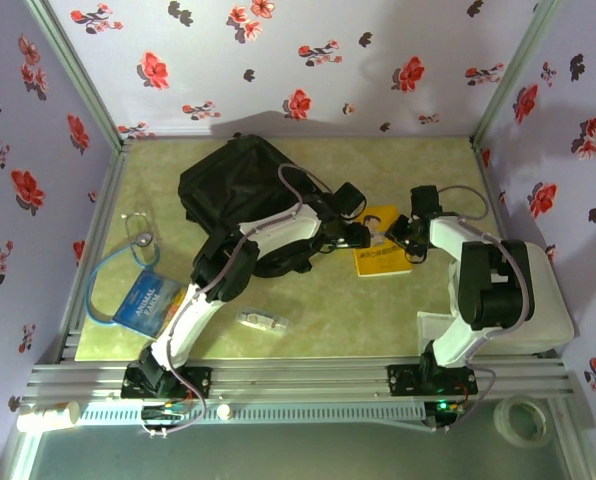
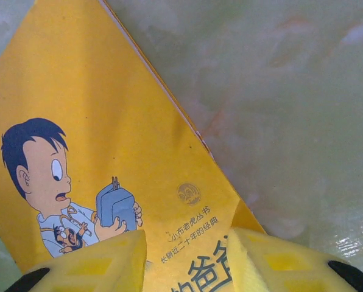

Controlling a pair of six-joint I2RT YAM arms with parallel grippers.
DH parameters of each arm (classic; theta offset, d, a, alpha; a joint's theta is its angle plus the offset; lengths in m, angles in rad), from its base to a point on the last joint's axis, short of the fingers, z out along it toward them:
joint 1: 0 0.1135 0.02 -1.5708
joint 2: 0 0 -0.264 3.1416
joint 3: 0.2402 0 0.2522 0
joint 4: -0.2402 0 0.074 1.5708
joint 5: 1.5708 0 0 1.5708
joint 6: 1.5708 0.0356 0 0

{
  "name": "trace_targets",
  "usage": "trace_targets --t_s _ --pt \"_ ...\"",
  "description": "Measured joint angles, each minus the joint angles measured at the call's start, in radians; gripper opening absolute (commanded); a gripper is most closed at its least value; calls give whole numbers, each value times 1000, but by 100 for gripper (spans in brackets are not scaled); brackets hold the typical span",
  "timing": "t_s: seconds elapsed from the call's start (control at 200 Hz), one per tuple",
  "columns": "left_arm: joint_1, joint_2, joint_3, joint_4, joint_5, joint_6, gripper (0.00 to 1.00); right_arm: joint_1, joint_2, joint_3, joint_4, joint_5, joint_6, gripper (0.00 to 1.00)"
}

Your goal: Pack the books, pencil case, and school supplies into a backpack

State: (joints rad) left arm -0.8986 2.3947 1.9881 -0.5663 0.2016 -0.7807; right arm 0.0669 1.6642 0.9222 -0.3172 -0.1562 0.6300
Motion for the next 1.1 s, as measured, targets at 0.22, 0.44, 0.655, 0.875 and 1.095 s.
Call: trace_targets --t_s 0.22,0.44,0.655,0.875,1.095 --pt "0 36 54 -22 20 -7 54 -5 12 6 2 -16 8 43" --pt "7 52 70 -14 73 -29 53 -40 12 -11 31 -84 55 44" --pt "23 57 70 5 131 -98 52 -71 -3 -47 84 -145 102 45" --pt "50 40 -11 158 191 -208 39 -85 -6 -58 113 -159 115 45" --pt "51 -47 -166 358 251 -295 25 -93 -18 -75 134 -162 127 44"
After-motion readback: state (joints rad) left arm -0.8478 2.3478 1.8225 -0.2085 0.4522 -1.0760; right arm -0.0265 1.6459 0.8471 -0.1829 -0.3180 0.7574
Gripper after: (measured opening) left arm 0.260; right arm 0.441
